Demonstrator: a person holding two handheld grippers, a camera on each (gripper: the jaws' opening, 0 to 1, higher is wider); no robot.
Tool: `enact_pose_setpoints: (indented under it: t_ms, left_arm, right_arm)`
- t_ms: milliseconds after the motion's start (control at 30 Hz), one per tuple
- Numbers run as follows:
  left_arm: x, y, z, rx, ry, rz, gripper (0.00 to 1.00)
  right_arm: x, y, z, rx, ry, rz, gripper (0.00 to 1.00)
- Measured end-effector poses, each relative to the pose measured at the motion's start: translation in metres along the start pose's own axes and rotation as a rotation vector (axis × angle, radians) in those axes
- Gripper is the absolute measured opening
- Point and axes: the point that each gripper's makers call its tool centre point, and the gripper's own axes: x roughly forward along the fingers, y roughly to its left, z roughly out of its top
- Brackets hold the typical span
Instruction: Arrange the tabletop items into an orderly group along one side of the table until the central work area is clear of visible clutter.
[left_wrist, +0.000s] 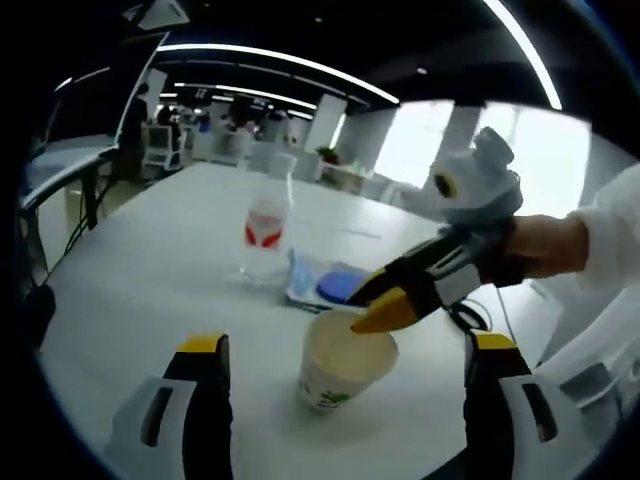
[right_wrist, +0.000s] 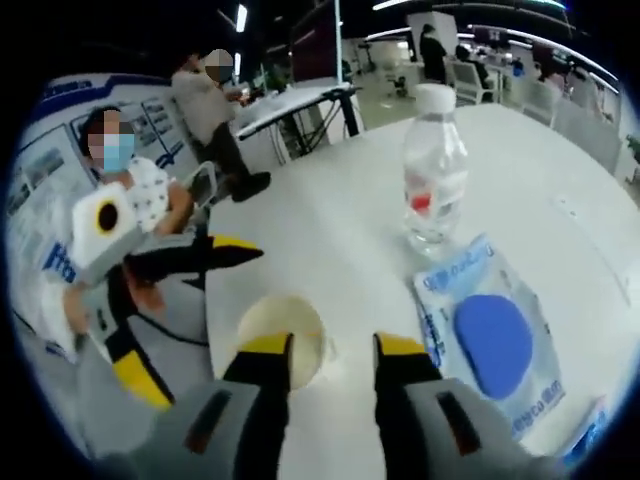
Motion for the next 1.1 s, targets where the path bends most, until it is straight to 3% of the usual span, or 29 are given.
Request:
enact_pose_setpoints:
  t_ms: [200,833,1100]
  left_arm:
    - [0.001,0.0,0.001,-0.014,-0.004,-0.003,0.96]
    - [0.002,0.009,0.001,-0.031,0.034,0.023,0.94]
    - [0.014,0.004,0.027,-0.039,0.03,-0.011,0.94]
  right_arm:
    - [-0.01,-0.009,-0.006,0.044,-0.028,-0.016,0.38]
    - [-0.026,-0.016,-0.012,0.066,-0.07,-0.044,0.41]
    - [-0.043,-0.031,-0.021,0.114,-0.104,-0.082,0.4]
